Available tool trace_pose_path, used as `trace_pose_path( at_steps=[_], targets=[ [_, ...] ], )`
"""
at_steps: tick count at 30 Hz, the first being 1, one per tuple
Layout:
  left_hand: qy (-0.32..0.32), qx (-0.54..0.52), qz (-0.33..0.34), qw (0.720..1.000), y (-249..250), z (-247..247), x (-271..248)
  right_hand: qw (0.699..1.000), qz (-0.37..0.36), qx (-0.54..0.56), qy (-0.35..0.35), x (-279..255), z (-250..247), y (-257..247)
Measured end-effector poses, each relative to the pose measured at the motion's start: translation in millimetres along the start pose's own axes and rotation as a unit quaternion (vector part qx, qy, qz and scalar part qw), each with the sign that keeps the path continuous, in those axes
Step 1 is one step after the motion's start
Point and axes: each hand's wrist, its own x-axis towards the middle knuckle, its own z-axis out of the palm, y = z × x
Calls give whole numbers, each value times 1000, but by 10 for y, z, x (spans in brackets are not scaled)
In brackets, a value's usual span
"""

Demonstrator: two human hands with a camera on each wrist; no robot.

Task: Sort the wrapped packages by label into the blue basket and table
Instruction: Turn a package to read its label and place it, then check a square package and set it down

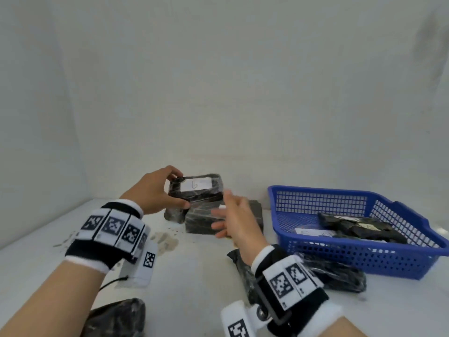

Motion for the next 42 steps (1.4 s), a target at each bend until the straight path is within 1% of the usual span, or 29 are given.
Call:
trace_pose_path(
  at_steps=[3, 5, 7, 9, 11, 13, 16, 21, 23, 25, 28, 31, 34, 36, 38, 39, 40, 42],
  targets=[
    [-46, 65, -68, 995, -478, 79, 186, 994, 45, -96, -24, 110, 197, 318],
    [-80, 89, -101, 988, -746, 188, 251, 983, 74, -159, -50, 163, 272, 481],
    [-97, 79, -128, 984, -974, 303, 305, 960, 81, -252, -89, 222, 311, 605],
    [-102, 66, -142, 982, -1161, 397, 359, 926, 85, -347, -125, 280, 332, 684],
    [-111, 58, -150, 981, -1299, 439, 418, 897, 88, -406, -152, 350, 366, 722],
    [-115, 52, -156, 980, -1401, 436, 457, 876, 81, -445, -170, 410, 389, 741],
    [-103, 48, -160, 981, -1512, 431, 501, 849, 67, -490, -187, 472, 424, 777],
    [-126, 58, -150, 979, -1506, 500, 528, 799, 69, -555, -222, 510, 476, 852],
    [-113, 36, -150, 982, -1489, 538, 559, 791, 72, -563, -227, 507, 472, 868],
    [-98, 17, -163, 981, -1485, 589, 591, 786, 73, -570, -227, 509, 468, 874],
    [-99, 33, -197, 975, -1480, 666, 619, 780, 73, -577, -231, 507, 478, 884],
    [-108, 41, -216, 970, -1455, 695, 624, 779, 68, -578, -235, 517, 470, 899],
    [-113, 37, -219, 968, -1405, 656, 579, 788, 65, -567, -229, 498, 450, 886],
    [-125, 38, -216, 968, -1384, 594, 504, 800, 68, -551, -226, 464, 445, 853],
    [-115, 49, -212, 969, -1370, 500, 386, 819, 63, -529, -215, 426, 443, 784],
    [-102, 56, -212, 970, -1367, 441, 314, 834, 55, -510, -204, 405, 436, 746],
    [-91, 52, -216, 971, -1370, 385, 241, 854, 44, -481, -193, 364, 432, 707],
    [-78, -9, -221, 972, -1392, 297, 100, 898, 12, -401, -180, 228, 441, 633]
  ],
)
